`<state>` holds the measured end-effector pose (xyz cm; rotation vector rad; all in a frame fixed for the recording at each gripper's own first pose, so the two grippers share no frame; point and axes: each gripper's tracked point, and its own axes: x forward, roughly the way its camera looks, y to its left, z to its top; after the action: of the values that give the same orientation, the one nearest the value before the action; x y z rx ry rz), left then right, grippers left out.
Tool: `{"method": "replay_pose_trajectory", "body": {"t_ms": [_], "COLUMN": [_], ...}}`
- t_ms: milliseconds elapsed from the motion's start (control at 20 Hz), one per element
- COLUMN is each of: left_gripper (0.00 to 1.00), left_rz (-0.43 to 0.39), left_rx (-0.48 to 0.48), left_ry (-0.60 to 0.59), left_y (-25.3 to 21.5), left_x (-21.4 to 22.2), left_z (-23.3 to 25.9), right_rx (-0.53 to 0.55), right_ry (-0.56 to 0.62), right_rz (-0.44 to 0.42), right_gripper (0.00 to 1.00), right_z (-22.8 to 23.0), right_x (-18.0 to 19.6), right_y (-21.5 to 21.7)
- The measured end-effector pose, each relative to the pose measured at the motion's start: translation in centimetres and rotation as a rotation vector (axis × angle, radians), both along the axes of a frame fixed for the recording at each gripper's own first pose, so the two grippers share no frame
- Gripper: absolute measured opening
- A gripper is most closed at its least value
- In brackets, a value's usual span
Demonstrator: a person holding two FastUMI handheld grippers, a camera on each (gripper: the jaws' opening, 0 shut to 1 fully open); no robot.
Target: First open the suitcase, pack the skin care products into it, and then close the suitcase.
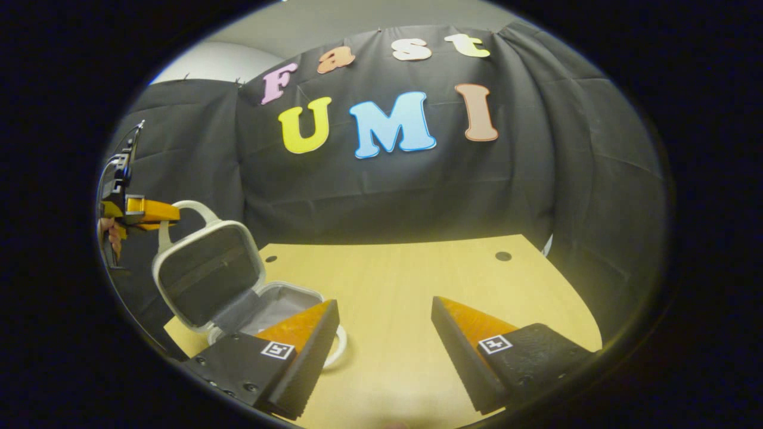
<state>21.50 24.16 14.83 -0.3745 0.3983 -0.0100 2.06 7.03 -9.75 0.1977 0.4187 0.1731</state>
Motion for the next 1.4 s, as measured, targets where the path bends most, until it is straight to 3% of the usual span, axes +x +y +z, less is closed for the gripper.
{"method": "replay_pose_trajectory", "body": {"t_ms": [350,400,650,800,850,1000,1200,1400], "left_gripper": [0.12,0.09,0.09,0.10,0.15,0.12,0.21,0.32], "left_rz": [-0.042,-0.050,-0.116,-0.158,-0.163,-0.200,-0.269,-0.259], "left_rx": [0.093,0.093,0.098,0.118,0.127,0.165,0.189,0.176], "left_ry": [0.023,0.029,0.108,0.176,0.181,0.203,0.188,0.128], "left_y": [-13.1,-14.4,-19.5,-21.3,-21.4,-21.9,-23.2,-21.6], "left_x": [0.9,1.0,0.6,0.1,0.0,-0.2,-1.3,-1.6], "left_z": [-7.2,-8.6,-15.2,-18.8,-19.7,-21.8,-22.6,-21.7], "right_rx": [-0.008,-0.009,-0.027,-0.021,-0.022,-0.029,-0.050,-0.062], "right_ry": [-0.028,-0.025,-0.019,0.009,0.007,0.016,0.011,0.012], "right_rz": [0.072,0.076,0.031,0.010,0.006,-0.024,-0.068,-0.114], "right_gripper": [0.95,0.95,0.95,0.96,0.96,0.96,0.96,0.96], "right_z": [-0.7,-0.8,-1.2,-1.5,-1.3,-1.1,-0.4,0.4], "right_x": [-2.1,-2.4,-3.0,-3.3,-3.4,-3.6,-4.2,-4.8], "right_y": [-4.4,-4.9,-7.3,-7.2,-7.1,-7.0,-7.0,-6.9]}}
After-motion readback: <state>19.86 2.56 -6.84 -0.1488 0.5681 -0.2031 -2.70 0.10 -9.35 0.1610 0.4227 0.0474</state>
